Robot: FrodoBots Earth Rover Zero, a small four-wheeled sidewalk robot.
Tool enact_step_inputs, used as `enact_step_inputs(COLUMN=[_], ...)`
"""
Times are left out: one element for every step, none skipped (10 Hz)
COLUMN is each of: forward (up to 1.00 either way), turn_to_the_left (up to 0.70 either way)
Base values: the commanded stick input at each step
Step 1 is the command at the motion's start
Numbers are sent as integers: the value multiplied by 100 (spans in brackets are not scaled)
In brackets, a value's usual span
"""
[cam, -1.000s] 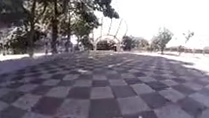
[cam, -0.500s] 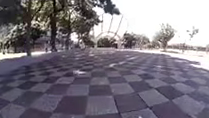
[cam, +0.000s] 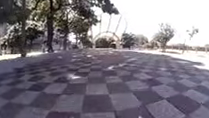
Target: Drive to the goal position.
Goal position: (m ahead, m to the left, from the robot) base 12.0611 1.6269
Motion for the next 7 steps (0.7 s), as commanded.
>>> enact_step_inputs(forward=[70,70,70,70,70,70,70], turn_to_the_left=[0,0,0,0,0,0,0])
